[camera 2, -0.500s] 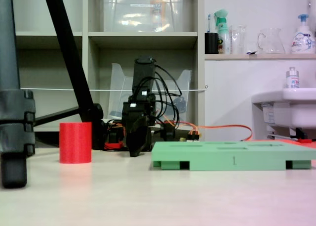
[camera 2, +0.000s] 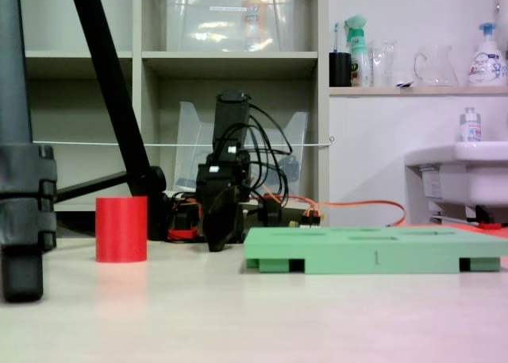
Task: Put the cylinder block into the corresponding hole
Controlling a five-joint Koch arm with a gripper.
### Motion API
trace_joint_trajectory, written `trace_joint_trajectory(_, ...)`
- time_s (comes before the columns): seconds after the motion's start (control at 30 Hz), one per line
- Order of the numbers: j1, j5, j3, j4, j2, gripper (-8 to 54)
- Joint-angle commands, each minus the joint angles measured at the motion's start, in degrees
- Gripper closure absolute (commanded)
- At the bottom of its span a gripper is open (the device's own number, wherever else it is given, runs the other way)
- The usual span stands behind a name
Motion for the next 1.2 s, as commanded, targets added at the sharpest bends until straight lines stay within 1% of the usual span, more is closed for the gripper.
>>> trace_joint_trajectory(0.0, 0.5, 1.0, 4.0, 1.2, 4.1, 11.5)
trace_joint_trajectory(0.23, 3.3, 0.8, 4.0, 1.1, 4.1, 9.9)
trace_joint_trajectory(0.3, 3.3, 3.2, 4.0, -4.0, 4.2, 8.9)
trace_joint_trajectory(0.43, -0.5, 38.4, 3.8, -22.5, 4.1, 11.2)
trace_joint_trajectory(0.57, -0.6, 58.9, 3.5, -31.3, 4.1, 11.2)
trace_joint_trajectory(0.63, -0.5, 73.3, 3.5, -36.7, 4.1, 10.8)
trace_joint_trajectory(0.67, -0.1, 78.4, 3.5, -37.7, 4.1, 10.9)
trace_joint_trajectory(0.73, 0.1, 83.0, 3.5, -37.9, 4.1, 10.9)
trace_joint_trajectory(0.77, 0.5, 87.5, 3.3, -38.0, 4.1, 11.3)
trace_joint_trajectory(0.83, 1.1, 93.3, 2.6, -37.7, 4.1, 11.9)
trace_joint_trajectory(0.87, 1.5, 95.2, 2.5, -37.3, 3.7, 12.7)
trace_joint_trajectory(0.93, 1.5, 95.5, 2.7, -37.3, 0.5, 12.7)
trace_joint_trajectory(1.0, 1.0, 95.5, 2.8, -38.2, -2.5, 10.1)
trace_joint_trajectory(1.07, 0.5, 94.6, 1.4, -41.1, -6.9, 4.8)
trace_joint_trajectory(1.1, 0.6, 93.3, 1.1, -46.0, -11.1, 1.4)
trace_joint_trajectory(1.17, 1.1, 92.0, 1.1, -58.5, -22.8, -5.0)
